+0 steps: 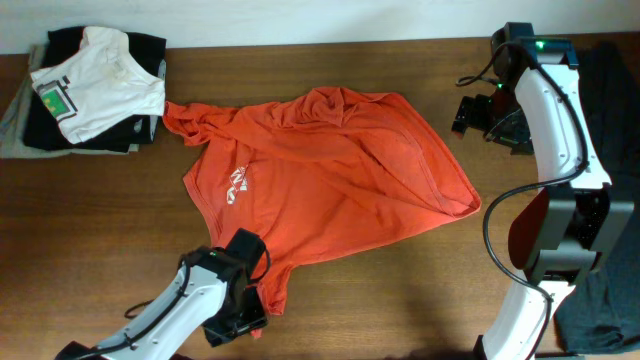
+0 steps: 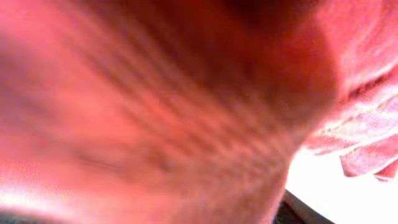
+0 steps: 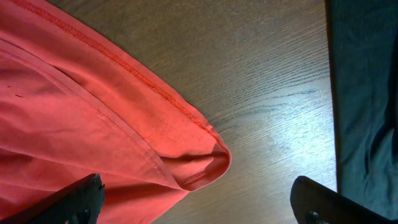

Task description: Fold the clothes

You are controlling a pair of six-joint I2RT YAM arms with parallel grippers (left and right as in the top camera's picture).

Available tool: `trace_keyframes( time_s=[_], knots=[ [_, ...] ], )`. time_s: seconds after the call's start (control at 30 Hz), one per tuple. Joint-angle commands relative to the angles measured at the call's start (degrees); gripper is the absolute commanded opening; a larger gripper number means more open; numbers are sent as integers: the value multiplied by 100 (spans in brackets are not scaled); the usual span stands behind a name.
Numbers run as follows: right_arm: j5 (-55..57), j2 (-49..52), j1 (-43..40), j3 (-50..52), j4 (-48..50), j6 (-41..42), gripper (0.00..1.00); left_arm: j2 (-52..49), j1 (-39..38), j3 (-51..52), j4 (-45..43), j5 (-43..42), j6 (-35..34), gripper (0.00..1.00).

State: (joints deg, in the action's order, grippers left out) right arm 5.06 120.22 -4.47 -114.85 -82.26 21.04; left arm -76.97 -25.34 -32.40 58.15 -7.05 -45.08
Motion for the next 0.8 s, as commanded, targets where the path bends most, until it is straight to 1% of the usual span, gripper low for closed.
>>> trace_keyframes(
  time_s=[0.0, 0.03, 0.07, 0.1, 0.13, 0.17, 0.2, 0.23, 0.27, 0.3, 0.33, 0.37, 0.43, 0.5, 0.53, 0.6, 0.63, 0.67, 0.7, 0.77],
  knots=[
    [122, 37, 26, 33, 7, 17, 99, 59, -11, -151, -66, 365, -74, 59],
    [122, 44, 26, 33, 4, 20, 99, 59, -11, -151, -109, 365, -76, 59],
    [120, 55, 26, 42, 2, 20, 99, 59, -11, -149, -140, 363, -79, 55],
    [120, 72, 26, 48, -4, 20, 99, 59, -11, -127, -199, 343, -127, 49],
    [120, 111, 26, 50, -13, 20, 99, 59, -11, -87, -221, 341, -293, 41],
    [120, 129, 26, 83, -7, 20, 99, 59, -11, -48, -251, 341, -310, 28],
    [122, 129, 26, 118, -2, 20, 99, 59, -11, -44, -245, 319, -310, 20],
    [127, 129, 26, 118, -2, 20, 99, 59, -11, -44, -247, 299, -310, 8],
    [170, 129, 26, 118, -2, 20, 99, 59, -11, -44, -247, 299, -310, 1],
    [275, 129, 20, 118, -9, 20, 99, 59, -11, -44, -247, 299, -308, 1],
    [702, 129, -57, 118, -94, 116, 99, 59, -11, -44, -249, 302, -310, 1],
    [691, 129, -214, 118, -179, 243, 99, 59, -11, -44, -245, 302, -308, 1],
    [125, 129, -612, 122, -398, 170, 99, 59, -11, -44, -260, 304, -308, 1],
    [-389, 129, -859, 341, -505, -326, 99, 59, -11, -44, -330, 304, -308, 1],
    [-614, 129, -898, 636, -501, -503, 100, 59, -11, -44, -365, 304, -308, 1],
    [-831, 129, -835, 1305, -251, -625, 97, 59, -11, -44, -367, 306, -306, 1],
    [-885, 129, -772, 1799, 111, -623, 94, 59, -11, -44, -367, 306, -306, 1],
    [-1054, 129, -743, 2146, 422, -623, 89, 59, -11, -44, -367, 330, -306, 1],
    [-1141, 129, -745, 2312, 599, -621, 85, 59, -11, -44, -367, 341, -306, 1],
    [-1211, 129, -756, 2865, 1106, -575, 73, 59, -11, -44, -365, 341, -306, 1]
  ],
)
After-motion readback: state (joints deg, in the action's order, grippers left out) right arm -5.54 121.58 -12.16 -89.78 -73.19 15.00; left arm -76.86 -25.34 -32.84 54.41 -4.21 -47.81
